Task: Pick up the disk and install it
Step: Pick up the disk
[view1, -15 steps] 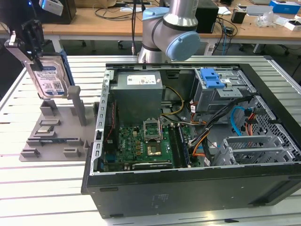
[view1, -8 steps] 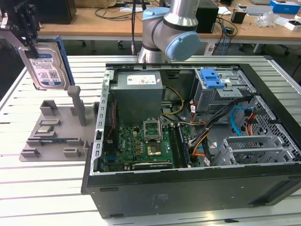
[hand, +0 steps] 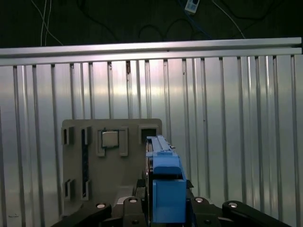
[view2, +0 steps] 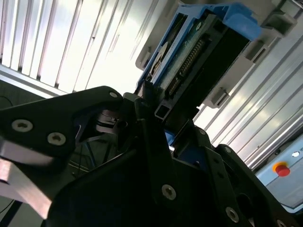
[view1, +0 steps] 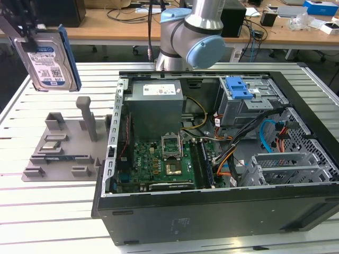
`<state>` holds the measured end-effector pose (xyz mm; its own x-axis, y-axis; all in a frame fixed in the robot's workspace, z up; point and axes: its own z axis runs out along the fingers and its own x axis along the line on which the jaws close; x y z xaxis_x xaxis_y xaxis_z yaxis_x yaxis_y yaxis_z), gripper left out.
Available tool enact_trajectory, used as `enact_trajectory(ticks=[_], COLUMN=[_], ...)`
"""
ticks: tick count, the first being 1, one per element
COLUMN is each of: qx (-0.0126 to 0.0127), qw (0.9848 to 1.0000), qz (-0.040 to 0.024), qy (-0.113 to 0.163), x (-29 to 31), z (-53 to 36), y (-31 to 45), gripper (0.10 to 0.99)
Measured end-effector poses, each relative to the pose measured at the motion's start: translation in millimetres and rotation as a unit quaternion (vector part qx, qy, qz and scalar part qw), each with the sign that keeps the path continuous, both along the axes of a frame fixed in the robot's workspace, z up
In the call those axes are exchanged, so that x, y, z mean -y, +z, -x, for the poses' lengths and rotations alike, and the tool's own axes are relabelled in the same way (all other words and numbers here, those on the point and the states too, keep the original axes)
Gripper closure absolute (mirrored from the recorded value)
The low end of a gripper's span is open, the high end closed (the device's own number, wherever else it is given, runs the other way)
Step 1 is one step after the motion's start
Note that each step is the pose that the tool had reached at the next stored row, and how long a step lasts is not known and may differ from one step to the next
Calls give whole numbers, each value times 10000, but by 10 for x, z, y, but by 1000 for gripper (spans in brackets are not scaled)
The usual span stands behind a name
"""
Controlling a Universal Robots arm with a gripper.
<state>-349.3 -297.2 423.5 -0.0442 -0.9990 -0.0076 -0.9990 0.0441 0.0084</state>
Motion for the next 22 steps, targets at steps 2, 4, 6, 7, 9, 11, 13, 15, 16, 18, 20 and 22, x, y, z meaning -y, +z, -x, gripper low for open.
enact_trajectory(ticks=[2, 4, 6, 7, 9, 11, 13, 15, 16, 18, 20, 22], qx=[0, 0, 0, 0, 0, 0, 0, 0, 0, -1, -1, 1], qw=[10000, 10000, 10000, 10000, 10000, 10000, 10000, 10000, 10000, 10000, 10000, 10000], qz=[0, 0, 0, 0, 0, 0, 0, 0, 0, 0, 0, -1], qy=[0, 0, 0, 0, 0, 0, 0, 0, 0, 0, 0, 0], x=[-4, -8, -13, -16, -22, -24, -30, -33, -37, -39, -39, -39], z=[0, 0, 0, 0, 0, 0, 0, 0, 0, -1, 0, 0], y=[76, 153, 238, 296, 392, 461, 572, 653, 737, 797, 849, 851], gripper=[718, 718, 718, 718, 718, 718, 718, 718, 718, 718, 718, 718])
